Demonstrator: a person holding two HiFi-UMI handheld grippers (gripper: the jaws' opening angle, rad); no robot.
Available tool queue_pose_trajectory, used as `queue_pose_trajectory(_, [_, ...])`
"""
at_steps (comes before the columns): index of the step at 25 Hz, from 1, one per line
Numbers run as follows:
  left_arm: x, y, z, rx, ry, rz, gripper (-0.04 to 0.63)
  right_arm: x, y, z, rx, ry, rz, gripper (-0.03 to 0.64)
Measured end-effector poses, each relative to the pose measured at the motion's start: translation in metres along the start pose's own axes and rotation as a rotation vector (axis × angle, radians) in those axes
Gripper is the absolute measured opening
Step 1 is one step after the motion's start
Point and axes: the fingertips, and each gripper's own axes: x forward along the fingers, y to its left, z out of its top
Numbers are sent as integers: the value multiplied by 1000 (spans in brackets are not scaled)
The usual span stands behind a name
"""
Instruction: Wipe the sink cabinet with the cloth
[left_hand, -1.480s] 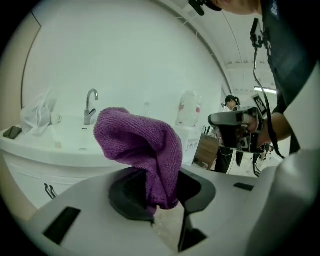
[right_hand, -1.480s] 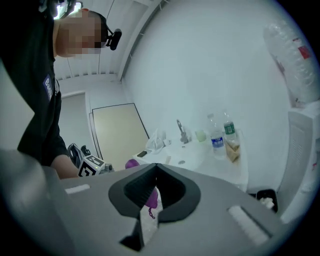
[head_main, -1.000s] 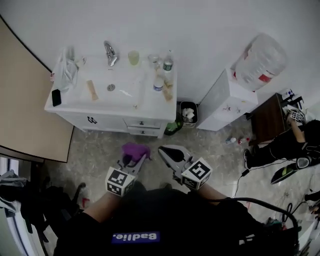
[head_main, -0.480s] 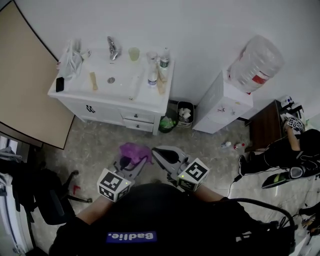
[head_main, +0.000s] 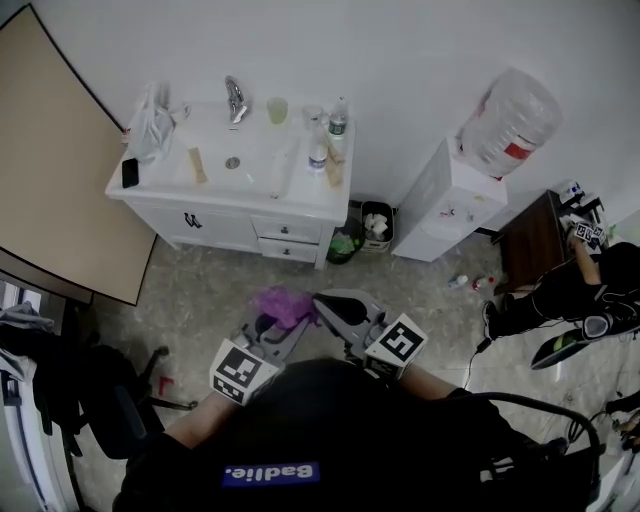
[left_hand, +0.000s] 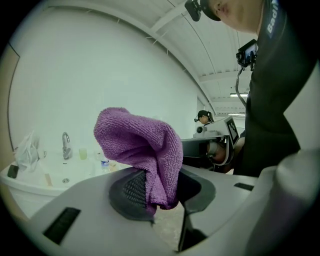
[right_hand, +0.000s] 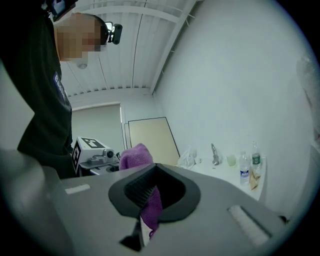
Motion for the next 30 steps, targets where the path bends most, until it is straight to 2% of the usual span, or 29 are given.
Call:
queue_pose_trajectory(11, [-37,14,-14,-14,-14,-30,110,27,29,-11,-8,-3,-14,2])
queue_pose_trajectory(30, [-48,6,-17,-1,-6,-37,110,25,47,-12,-25,12,6,2])
